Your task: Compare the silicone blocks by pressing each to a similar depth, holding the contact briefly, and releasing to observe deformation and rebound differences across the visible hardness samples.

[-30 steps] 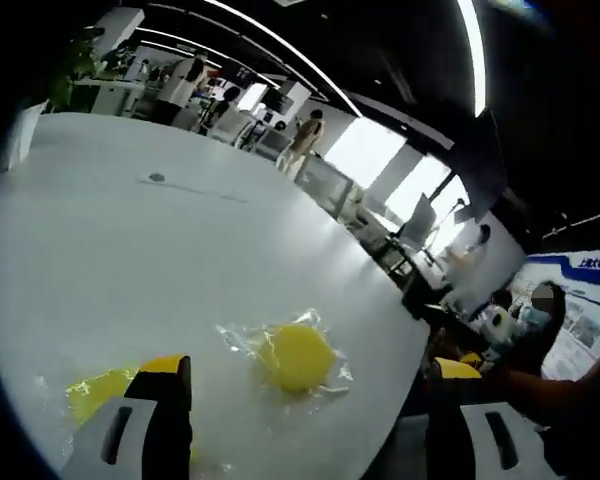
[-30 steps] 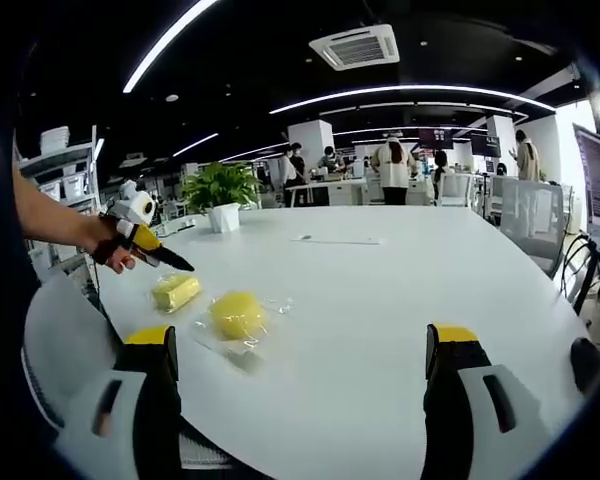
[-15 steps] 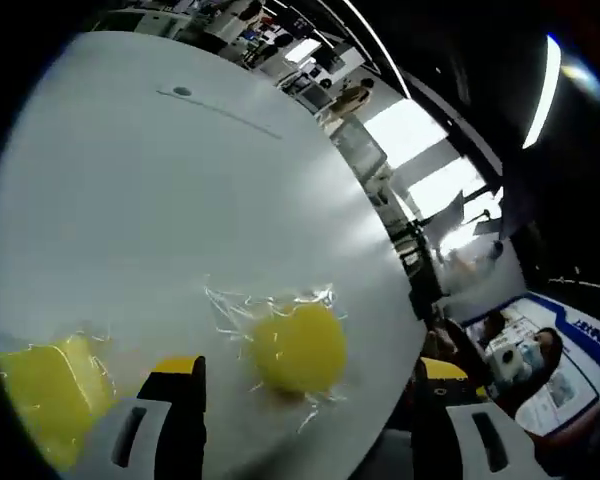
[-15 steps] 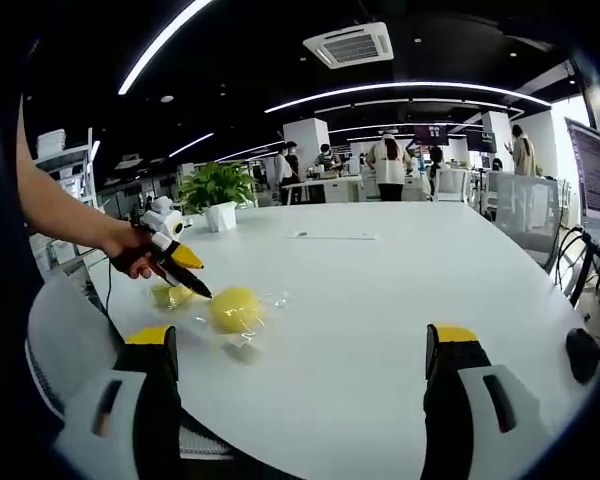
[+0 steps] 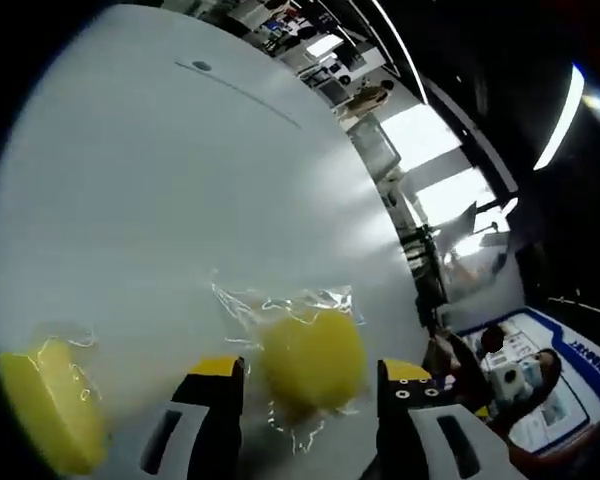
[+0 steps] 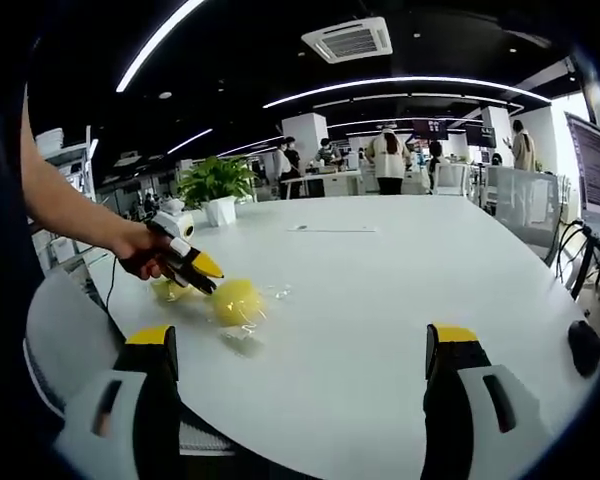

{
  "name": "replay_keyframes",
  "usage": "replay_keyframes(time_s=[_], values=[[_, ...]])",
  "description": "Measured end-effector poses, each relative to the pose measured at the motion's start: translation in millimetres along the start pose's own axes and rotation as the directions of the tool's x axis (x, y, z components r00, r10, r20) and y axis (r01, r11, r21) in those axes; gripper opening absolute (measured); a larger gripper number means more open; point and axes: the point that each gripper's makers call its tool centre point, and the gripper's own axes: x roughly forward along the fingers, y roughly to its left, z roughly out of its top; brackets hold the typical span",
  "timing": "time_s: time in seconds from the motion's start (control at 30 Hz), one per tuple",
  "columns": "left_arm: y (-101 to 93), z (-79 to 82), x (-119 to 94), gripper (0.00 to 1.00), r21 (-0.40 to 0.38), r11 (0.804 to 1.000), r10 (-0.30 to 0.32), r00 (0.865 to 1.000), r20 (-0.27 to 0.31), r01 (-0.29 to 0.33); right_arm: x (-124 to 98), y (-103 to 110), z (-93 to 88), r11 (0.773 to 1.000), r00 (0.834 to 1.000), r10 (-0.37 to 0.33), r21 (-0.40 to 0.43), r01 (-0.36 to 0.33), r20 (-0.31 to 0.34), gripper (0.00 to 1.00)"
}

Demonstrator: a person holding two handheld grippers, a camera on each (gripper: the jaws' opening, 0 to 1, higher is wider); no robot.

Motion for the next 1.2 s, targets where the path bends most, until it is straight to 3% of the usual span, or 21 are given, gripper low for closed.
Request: replay_keyframes(time_s=[0.17, 0.33, 0.43, 0.47, 0.53, 0.7, 0.97, 1.2], values=[[10.4, 0.8, 1, 0.37, 0.010, 1.000, 0.021, 1.000, -0.001, -0.021, 0, -3, -2.9, 1.000, 1.000, 0.001, 0.002, -0.001, -0.008, 0.97], [7.6, 2.8, 1, 0.38, 0.001, 1.000, 0.017, 1.000, -0.007, -0.017, 0, -6, -4.4, 1.000, 1.000, -0.003, 0.008, 0.003, -0.013, 0.97], [9.9, 1.1, 3, 0.34, 0.059, 0.997, 0.044, 0.999, -0.015, -0.043, 2, -6, -4.8, 1.000, 1.000, -0.001, 0.010, 0.002, -0.013, 0.97], [12.8, 0.0, 4, 0.32, 0.111, 0.992, 0.066, 0.998, -0.022, -0.063, 3, -6, -6.2, 1.000, 1.000, 0.000, 0.012, 0.001, -0.015, 0.97], [8.8, -0.2, 6, 0.32, 0.090, 0.995, 0.047, 0.999, -0.014, -0.046, 4, -6, -7.2, 1.000, 1.000, 0.002, 0.016, -0.002, -0.018, 0.97], [6.5, -0.1, 6, 0.21, 0.158, 0.987, 0.046, 0.999, -0.011, -0.043, 6, -7, -6.2, 1.000, 1.000, 0.003, 0.013, -0.003, -0.020, 0.97], [4.9, -5.1, 6, 0.07, 0.105, 0.994, 0.042, 0.998, -0.048, -0.036, 8, -7, -3.9, 1.000, 1.000, 0.006, 0.006, -0.006, -0.022, 0.97], [-0.4, -6.2, 5, 0.01, 0.117, 0.993, 0.033, 0.999, -0.032, -0.029, 6, -4, -4.7, 1.000, 1.000, 0.008, 0.005, -0.008, -0.023, 0.97]])
